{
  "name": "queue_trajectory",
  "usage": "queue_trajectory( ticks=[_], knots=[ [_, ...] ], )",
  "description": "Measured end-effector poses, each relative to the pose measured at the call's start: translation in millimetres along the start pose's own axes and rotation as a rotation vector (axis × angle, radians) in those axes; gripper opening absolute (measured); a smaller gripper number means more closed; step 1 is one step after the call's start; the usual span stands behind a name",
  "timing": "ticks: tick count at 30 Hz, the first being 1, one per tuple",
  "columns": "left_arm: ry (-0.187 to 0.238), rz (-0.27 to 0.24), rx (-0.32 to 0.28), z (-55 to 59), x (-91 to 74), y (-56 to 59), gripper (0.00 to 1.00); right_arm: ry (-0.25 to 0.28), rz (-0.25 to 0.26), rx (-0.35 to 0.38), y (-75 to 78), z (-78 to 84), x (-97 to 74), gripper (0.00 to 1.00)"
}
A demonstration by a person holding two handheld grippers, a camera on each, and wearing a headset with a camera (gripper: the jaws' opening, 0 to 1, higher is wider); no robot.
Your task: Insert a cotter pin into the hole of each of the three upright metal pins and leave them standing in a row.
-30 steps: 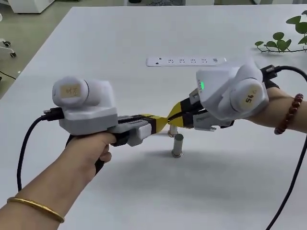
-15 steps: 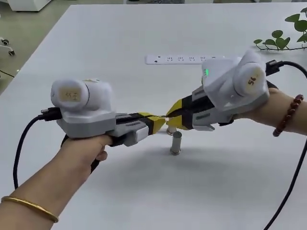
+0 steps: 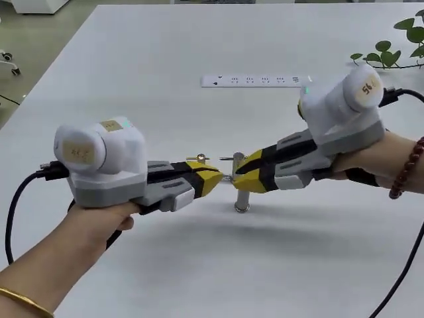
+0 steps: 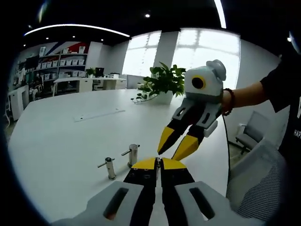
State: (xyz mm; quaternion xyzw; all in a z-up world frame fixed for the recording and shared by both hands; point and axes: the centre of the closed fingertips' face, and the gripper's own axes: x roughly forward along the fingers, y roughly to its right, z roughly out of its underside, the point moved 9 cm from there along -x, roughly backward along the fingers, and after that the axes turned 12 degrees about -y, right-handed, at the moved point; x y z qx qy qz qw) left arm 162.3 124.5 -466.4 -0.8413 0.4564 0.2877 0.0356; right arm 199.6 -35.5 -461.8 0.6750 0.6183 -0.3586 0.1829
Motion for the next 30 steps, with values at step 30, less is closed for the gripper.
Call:
queue_trajectory(
  ticks=[30],
  knots=[
    [0.037, 0.235, 0.047, 15.9, -11.5, 24.6, 0.0, -0.022, -0.223, -0.054, -33.8, 7.4, 6.5, 0.02]
  ],
)
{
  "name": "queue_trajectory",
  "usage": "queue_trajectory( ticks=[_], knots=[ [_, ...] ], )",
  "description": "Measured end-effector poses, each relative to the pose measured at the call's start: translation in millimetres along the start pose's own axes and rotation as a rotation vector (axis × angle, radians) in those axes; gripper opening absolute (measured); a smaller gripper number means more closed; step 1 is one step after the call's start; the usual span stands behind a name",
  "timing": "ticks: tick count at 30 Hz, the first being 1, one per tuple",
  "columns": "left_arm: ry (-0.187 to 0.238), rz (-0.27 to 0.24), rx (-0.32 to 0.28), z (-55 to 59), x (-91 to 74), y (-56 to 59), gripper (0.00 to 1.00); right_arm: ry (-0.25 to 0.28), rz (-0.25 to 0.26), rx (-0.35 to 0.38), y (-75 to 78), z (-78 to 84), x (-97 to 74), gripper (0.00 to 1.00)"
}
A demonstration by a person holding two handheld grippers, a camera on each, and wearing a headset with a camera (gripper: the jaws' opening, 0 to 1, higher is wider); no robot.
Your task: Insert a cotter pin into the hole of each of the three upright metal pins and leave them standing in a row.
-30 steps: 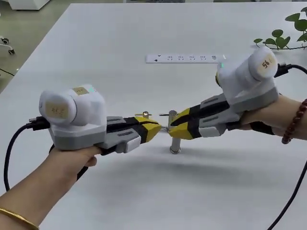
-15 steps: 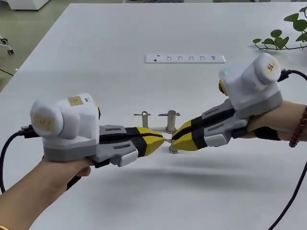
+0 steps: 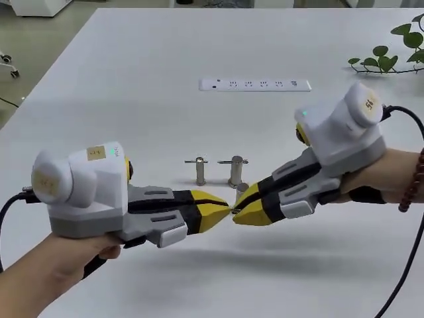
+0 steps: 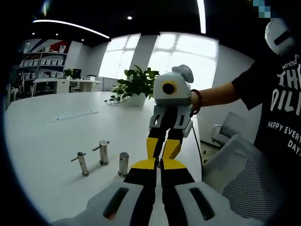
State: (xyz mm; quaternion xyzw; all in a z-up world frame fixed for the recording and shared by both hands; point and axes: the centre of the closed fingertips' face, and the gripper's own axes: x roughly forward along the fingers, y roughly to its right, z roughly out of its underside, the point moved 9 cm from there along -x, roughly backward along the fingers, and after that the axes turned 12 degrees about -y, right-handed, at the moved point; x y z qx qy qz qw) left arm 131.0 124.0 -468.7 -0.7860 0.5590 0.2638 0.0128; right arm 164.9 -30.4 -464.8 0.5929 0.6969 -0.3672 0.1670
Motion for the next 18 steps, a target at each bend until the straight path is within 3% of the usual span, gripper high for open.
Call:
queue_trajectory(
  ticks=[11, 18],
  knots=[
    [0.009, 0.023, 0.001, 0.5, 1.7, 4.8, 0.0, -0.056, 0.008, -0.091, -3.2, -2.0, -3.5, 0.0],
    [0.0, 0.005, 0.011, 1.5, 2.2, 5.4, 0.01, -0.141, 0.042, -0.18, -6.4, -5.6, -1.7, 0.0]
  ],
)
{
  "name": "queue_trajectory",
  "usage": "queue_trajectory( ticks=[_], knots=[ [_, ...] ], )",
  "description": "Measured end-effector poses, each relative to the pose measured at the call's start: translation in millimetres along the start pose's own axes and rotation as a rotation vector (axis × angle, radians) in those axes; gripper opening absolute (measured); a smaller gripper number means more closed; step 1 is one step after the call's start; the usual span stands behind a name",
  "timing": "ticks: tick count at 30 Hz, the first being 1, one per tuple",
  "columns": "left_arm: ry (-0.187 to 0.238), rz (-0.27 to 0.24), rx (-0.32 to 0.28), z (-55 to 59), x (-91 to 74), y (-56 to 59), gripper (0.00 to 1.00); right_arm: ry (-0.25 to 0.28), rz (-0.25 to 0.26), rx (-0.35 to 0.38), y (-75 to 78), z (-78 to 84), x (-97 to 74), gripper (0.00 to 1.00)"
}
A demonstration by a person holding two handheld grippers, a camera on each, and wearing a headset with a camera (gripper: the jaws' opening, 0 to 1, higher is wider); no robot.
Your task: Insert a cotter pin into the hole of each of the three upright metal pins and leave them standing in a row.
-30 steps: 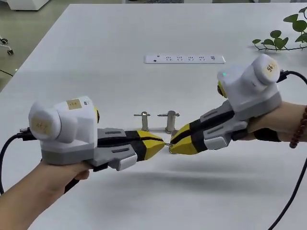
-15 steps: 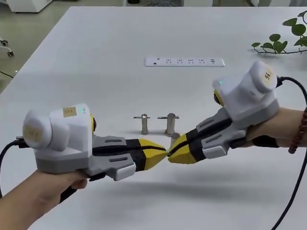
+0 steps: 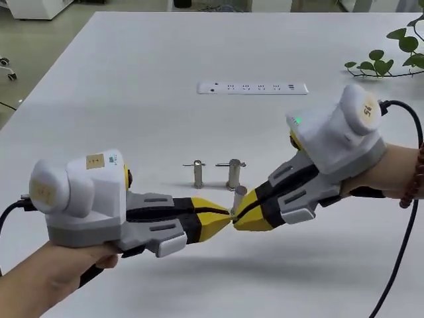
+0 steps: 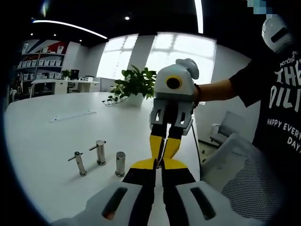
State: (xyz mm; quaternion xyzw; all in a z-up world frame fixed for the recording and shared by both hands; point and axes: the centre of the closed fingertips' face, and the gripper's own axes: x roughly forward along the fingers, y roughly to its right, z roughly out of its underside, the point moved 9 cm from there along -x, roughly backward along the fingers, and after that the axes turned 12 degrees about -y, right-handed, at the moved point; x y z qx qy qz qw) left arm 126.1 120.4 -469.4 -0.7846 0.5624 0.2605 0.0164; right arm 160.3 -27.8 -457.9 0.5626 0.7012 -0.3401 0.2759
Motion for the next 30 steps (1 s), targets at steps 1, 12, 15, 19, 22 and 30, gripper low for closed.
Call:
queue_trajectory(
  ticks=[1, 12, 15, 19, 22, 30],
  knots=[
    [-0.001, -0.001, -0.003, 0.3, 0.3, -0.5, 0.01, -0.014, 0.004, -0.013, 0.2, -0.1, 0.5, 0.0],
    [-0.006, -0.067, -0.011, 3.1, 3.1, -4.9, 0.08, -0.116, 0.074, -0.022, 7.4, 12.3, -5.1, 0.0],
    [-0.023, -0.105, -0.005, 6.2, 5.3, -8.5, 0.09, -0.148, 0.114, -0.013, 11.5, 17.4, -8.0, 0.0],
    [-0.021, -0.164, -0.013, 9.6, 7.0, -14.4, 0.13, -0.168, 0.14, 0.004, 17.5, 26.0, -12.6, 0.0],
    [-0.034, -0.199, -0.007, 12.3, 9.5, -17.7, 0.14, -0.176, 0.151, 0.013, 20.5, 29.5, -14.4, 0.0],
    [-0.073, -0.272, 0.015, 19.0, 17.3, -22.3, 0.16, -0.222, 0.181, 0.047, 28.3, 38.0, -16.6, 0.0]
  ],
)
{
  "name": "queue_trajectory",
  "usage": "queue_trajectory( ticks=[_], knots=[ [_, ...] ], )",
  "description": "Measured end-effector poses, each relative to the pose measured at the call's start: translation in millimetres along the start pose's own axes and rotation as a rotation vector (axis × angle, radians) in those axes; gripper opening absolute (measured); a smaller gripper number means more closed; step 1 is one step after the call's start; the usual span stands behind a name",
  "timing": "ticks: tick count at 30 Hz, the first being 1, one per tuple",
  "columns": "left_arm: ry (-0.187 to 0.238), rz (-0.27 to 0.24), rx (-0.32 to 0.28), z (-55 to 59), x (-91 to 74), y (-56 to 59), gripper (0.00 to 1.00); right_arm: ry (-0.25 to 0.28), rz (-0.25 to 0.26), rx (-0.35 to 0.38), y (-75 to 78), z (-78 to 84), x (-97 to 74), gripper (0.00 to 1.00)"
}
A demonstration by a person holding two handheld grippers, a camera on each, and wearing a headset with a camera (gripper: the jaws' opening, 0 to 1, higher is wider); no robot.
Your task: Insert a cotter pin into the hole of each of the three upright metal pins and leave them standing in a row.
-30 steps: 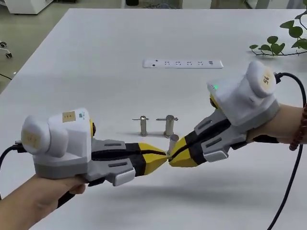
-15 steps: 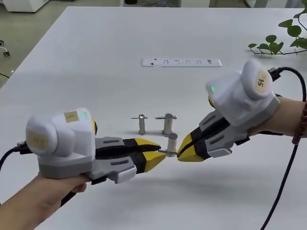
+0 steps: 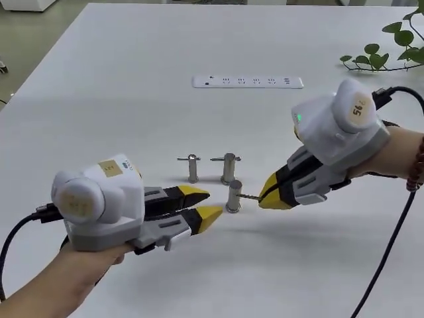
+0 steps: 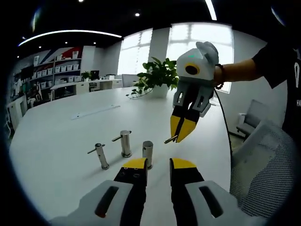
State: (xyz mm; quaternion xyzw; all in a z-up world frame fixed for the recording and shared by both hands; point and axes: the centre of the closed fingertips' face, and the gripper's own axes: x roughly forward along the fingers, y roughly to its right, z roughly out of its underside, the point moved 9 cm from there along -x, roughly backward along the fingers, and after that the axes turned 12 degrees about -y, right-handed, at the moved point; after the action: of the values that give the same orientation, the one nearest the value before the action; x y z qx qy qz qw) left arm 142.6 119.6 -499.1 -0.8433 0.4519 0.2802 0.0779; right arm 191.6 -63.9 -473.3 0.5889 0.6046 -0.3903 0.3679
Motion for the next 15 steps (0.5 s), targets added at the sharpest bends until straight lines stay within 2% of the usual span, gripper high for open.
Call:
queue_trajectory(
  ticks=[8, 15],
  knots=[
    [-0.024, -0.055, 0.007, 1.9, 11.1, -1.9, 0.17, -0.031, 0.017, 0.019, 6.6, 6.4, -0.4, 0.0],
    [-0.05, -0.068, 0.009, 2.1, 25.3, -2.1, 0.17, -0.056, 0.036, 0.037, 14.5, 12.8, 0.4, 0.0]
  ],
)
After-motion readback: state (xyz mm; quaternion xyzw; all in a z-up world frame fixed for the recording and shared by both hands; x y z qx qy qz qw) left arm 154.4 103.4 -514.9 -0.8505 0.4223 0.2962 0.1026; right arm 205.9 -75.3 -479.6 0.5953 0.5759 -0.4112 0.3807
